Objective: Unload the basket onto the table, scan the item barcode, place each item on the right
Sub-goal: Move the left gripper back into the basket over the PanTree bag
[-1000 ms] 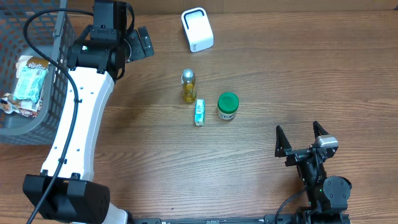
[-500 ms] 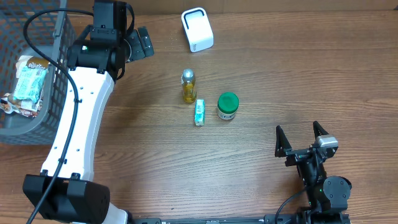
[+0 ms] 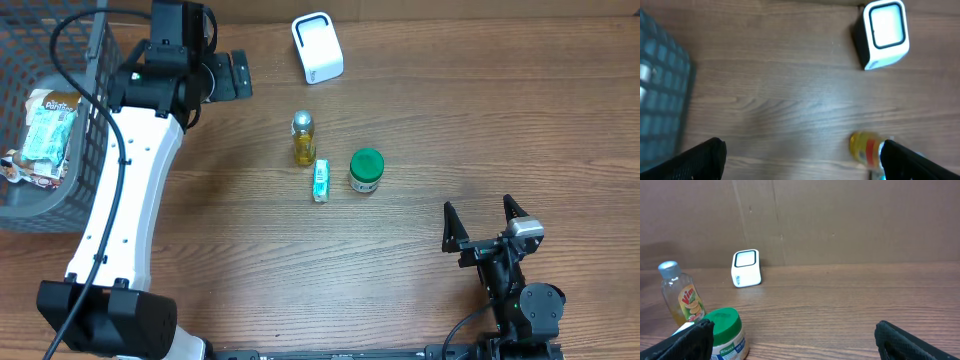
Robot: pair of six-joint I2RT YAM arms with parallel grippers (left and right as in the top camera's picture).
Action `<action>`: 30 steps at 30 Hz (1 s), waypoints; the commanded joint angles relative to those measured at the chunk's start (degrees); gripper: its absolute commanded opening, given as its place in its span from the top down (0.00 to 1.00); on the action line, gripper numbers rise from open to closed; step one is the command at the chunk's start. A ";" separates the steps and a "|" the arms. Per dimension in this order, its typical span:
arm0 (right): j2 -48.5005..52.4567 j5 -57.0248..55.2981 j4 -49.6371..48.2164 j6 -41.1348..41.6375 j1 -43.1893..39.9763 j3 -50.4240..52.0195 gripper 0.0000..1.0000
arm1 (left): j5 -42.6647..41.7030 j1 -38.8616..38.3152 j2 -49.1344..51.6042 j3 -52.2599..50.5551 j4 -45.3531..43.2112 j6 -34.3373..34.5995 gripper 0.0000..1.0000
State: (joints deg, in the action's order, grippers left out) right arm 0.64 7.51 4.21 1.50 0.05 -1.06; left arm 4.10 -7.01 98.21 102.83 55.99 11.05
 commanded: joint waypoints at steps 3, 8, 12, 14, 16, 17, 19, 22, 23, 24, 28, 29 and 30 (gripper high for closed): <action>-0.35 0.09 -0.20 -0.07 0.26 0.61 0.00 | -0.04 7.10 -0.50 19.21 5.05 -12.76 0.00; -0.35 0.11 -0.20 -0.07 0.26 0.61 0.00 | 4.28 16.24 -0.50 29.35 5.44 -19.28 0.00; -0.37 0.11 -0.20 -0.07 0.26 0.61 0.00 | 8.11 23.71 -0.09 29.40 5.25 -23.37 0.00; -0.35 0.09 -0.20 -0.07 0.26 0.61 0.00 | 8.09 27.89 0.76 28.22 6.01 -23.78 0.00; -0.37 0.11 -0.20 -0.07 0.26 0.61 0.00 | 7.69 31.08 1.49 25.97 5.92 -23.50 0.00; -0.37 0.11 -0.20 -0.07 0.26 0.61 0.00 | 7.67 32.57 1.84 24.46 5.73 -23.19 0.00; -0.35 0.09 -0.20 -0.07 0.26 0.61 0.00 | 7.67 35.08 2.38 20.61 4.44 -23.06 0.00; -0.35 0.11 -0.20 -0.07 0.26 0.61 0.00 | 7.67 38.27 3.32 13.57 0.52 -23.41 0.00; -0.37 0.09 -0.20 -0.07 0.26 0.61 0.00 | 7.65 39.36 3.78 10.75 -1.22 -24.04 0.00; -0.35 0.09 -0.20 -0.07 0.26 0.61 0.00 | 7.63 40.13 4.28 8.55 -2.58 -24.72 0.00; -0.35 0.09 -0.20 -0.07 0.26 0.61 0.00 | 3.61 42.34 7.04 1.70 -6.36 -30.23 0.00; -0.37 0.09 -0.20 -0.07 0.26 0.61 0.00 | 2.01 42.71 8.22 0.46 -7.13 -31.78 0.00; -0.37 0.09 -0.20 -0.07 0.26 0.61 0.00 | 1.09 42.88 9.25 0.02 -7.45 -32.68 0.00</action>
State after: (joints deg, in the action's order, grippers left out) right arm 0.64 7.49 4.19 1.50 0.05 -1.06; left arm 9.56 35.27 105.21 104.90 49.65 -15.84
